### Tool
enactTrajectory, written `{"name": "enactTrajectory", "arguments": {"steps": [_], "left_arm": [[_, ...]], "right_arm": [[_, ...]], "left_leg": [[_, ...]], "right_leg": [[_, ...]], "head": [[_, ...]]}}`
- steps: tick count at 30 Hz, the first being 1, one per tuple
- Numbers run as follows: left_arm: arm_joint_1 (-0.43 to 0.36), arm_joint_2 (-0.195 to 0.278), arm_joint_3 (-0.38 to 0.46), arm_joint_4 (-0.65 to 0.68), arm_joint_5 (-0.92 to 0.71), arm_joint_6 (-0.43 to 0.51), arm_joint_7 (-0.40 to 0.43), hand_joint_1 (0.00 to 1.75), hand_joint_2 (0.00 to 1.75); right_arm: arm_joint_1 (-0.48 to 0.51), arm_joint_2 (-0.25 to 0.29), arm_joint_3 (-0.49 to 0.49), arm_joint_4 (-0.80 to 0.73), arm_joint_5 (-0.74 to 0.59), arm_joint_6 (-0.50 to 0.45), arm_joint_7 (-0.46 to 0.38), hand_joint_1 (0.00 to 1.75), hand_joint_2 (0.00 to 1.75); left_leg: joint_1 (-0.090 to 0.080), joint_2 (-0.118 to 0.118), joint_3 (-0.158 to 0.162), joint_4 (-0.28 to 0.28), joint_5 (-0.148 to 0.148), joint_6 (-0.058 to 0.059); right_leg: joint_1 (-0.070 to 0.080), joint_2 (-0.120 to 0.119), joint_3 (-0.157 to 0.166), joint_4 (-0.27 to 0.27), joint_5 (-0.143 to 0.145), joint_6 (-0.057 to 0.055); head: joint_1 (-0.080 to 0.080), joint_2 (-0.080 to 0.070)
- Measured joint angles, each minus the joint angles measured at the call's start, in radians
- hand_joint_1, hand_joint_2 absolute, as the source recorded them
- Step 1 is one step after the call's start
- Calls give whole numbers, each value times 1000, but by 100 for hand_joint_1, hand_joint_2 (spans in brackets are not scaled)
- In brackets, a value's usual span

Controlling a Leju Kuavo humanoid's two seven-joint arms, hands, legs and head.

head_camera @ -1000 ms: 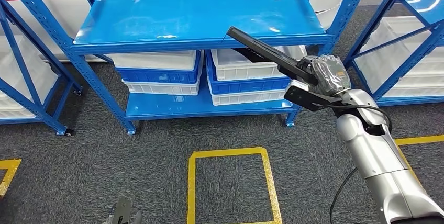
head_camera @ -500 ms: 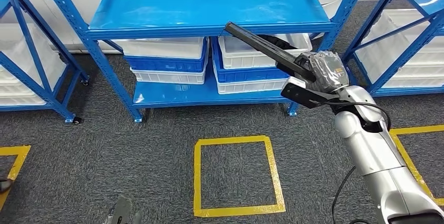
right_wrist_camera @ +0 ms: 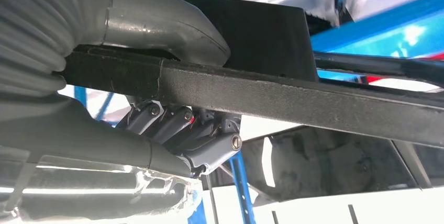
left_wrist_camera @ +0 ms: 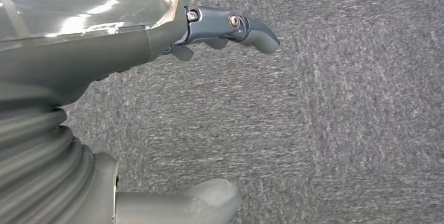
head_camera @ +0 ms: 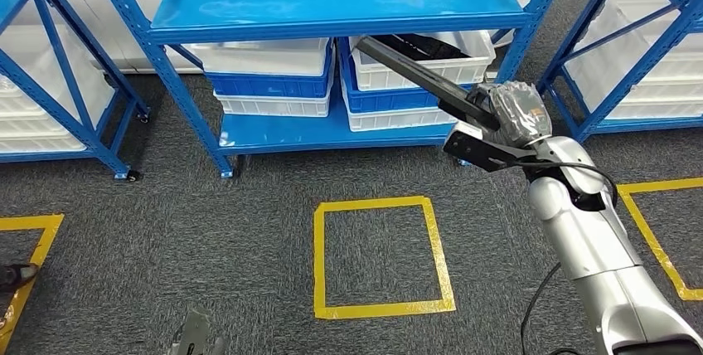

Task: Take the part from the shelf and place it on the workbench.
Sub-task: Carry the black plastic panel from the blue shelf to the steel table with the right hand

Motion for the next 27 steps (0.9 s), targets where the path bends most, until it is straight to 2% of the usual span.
{"name": "enactTrajectory", "arguments": {"steps": [1, 2, 4, 5, 6, 7, 8, 9, 10, 11, 12, 13, 14, 15, 16, 17, 19, 20, 21, 22, 23, 24, 25, 26, 27], "left_arm": [[1, 0, 0, 0, 0, 0, 0, 0, 175], [2, 0, 0, 0, 0, 1, 1, 0, 175], [3, 1, 0, 0, 0, -2, -3, 0, 175], [3, 3, 0, 0, 0, -6, -6, 0, 175], [4, 4, 0, 0, 0, -10, -10, 0, 175], [4, 6, 0, 0, 0, -13, -14, 0, 175], [5, 8, 0, 0, 0, -14, -17, 0, 175], [5, 9, 0, 0, 0, -15, -20, 0, 175], [5, 12, 0, 0, 0, -15, -21, 0, 175], [5, 13, 0, 0, 0, -15, -23, 0, 175], [5, 15, 0, 0, 0, -15, -24, 0, 175], [5, 16, 0, 0, 0, -15, -25, 0, 175], [6, 16, 0, 0, 1, -15, -26, 0, 175], [6, 16, 0, 0, 1, -15, -27, 0, 175], [6, 16, 0, 0, 1, -15, -28, 0, 175], [6, 16, 0, 0, 1, -15, -29, 0, 175], [6, 16, 1, 0, 1, -15, -30, 0, 175], [6, 16, 2, 0, 1, -16, -30, 0, 175], [6, 15, 2, 0, 1, -17, -30, 0, 175], [6, 15, 2, 0, 1, -17, -30, 0, 175], [6, 15, 2, 0, 0, -19, -30, 0, 175], [6, 15, 3, 0, 0, -21, -30, 0, 175], [6, 15, 3, 0, 0, -22, -30, 0, 175], [6, 15, 4, 0, 0, -23, -30, 0, 175], [6, 15, 4, 0, 0, -24, -30, 0, 175]], "right_arm": [[5, 1, 1, 0, 1, 1, 0, 175, 175], [8, 1, 1, 1, 1, 1, 0, 175, 175], [8, 3, 0, 1, 2, 1, 0, 175, 175], [7, 4, 0, 1, 3, 1, 0, 175, 175], [7, 4, 1, 1, 5, 1, 0, 175, 175], [7, 5, 1, 1, 6, 1, 1, 175, 175], [7, 5, 0, 1, 7, 2, 1, 175, 175], [7, 5, 0, 0, 7, 2, 1, 175, 175], [7, 5, -1, 0, 8, 2, 2, 175, 175], [7, 4, -2, 0, 8, 2, 2, 175, 175], [6, 4, -2, -1, 9, 1, 2, 175, 175], [6, 4, -3, -2, 10, 1, 2, 175, 175], [6, 4, -3, -2, 10, 1, 3, 175, 175], [7, 4, -3, -2, 11, 1, 3, 175, 175], [7, 4, -4, -2, 11, 1, 3, 175, 175], [6, 4, -6, -2, 11, 1, 3, 175, 175], [6, 4, -8, -2, 12, 1, 3, 175, 175], [6, 4, -8, -2, 12, 1, 4, 175, 175], [7, 4, -8, -2, 12, 1, 4, 175, 175], [7, 4, -8, -2, 12, 1, 4, 175, 175], [7, 4, -8, -2, 12, 1, 4, 175, 175], [7, 4, -8, -2, 12, 1, 4, 175, 175], [6, 4, -8, -2, 12, 1, 4, 175, 175], [4, 4, -9, -4, 12, 1, 4, 175, 175], [3, 4, -9, -5, 12, 1, 4, 175, 175]], "left_leg": [[2, -1, -9, 19, -25, -6], [5, -1, -21, 58, -66, -13], [11, -1, -52, 186, -161, -26], [14, 0, -63, 248, -187, -30], [17, 0, -63, 287, -191, -33], [19, 0, -47, 293, -174, -34], [20, -1, -16, 265, -146, -33], [20, -1, 29, 209, -122, -29], [19, -3, 79, 140, -111, -23], [17, -5, 120, 77, -111, -16], [14, -6, 146, 32, -116, -10], [10, -7, 155, 10, -120, -5], [7, -7, 152, 1, -113, 1], [5, -4, 148, -8, -102, 8], [6, -2, 142, -18, -89, 17], [7, 0, 132, -27, -75, 27], [8, 2, 107, -31, -52, 39], [8, 2, 93, -31, -41, 40], [7, 3, 78, -30, -30, 39], [7, 3, 62, -29, -18, 37], [8, 4, 46, -26, -6, 34], [10, 5, 30, -22, 5, 29], [10, 5, 13, -16, 15, 24], [10, 5, -1, -8, 24, 17], [8, 4, -12, -3, 34, 11]], "right_leg": [[-5, -1, -6, 1, 6, -9], [-11, -3, -13, 0, 13, -20], [-8, -7, -26, 3, 24, -39], [-6, -8, -33, 5, 29, -43], [-5, -9, -40, 7, 34, -46], [-4, -10, -48, 10, 38, -47], [-4, -10, -55, 14, 43, -45], [-3, -9, -62, 17, 47, -43], [-1, -8, -68, 19, 52, -39], [0, -7, -71, 20, 59, -32], [1, -7, -75, 19, 67, -23], [0, -7, -78, 16, 76, -13], [-1, -7, -81, 12, 86, -3], [-1, -7, -87, 11, 86, 1], [0, -5, -97, 21, 70, -1], [2, -4, -110, 50, 37, -8], [2, -2, -144, 165, -54, -25], [1, -2, -158, 233, -87, -26], [1, -1, -164, 289, -101, -21], [0, -1, -159, 320, -93, -9], [-1, -1, -139, 316, -68, 6], [-3, -1, -104, 281, -38, 19], [-5, -1, -54, 217, -21, 27], [-3, -1, 3, 133, -23, 27], [-1, 0, 45, 64, -37, 20]], "head": [[-1, 0], [-3, 0], [-6, 0], [-6, 0], [-6, 0], [-6, 0], [-6, 0], [-7, 0], [-7, 0], [-6, 0], [-5, 0], [-5, 0], [-4, 0], [-5, 0], [-4, 0], [-1, 0], [4, 0], [6, 0], [7, 0], [8, 0], [8, 0], [8, 0], [9, 0], [9, 0], [8, 0]]}}
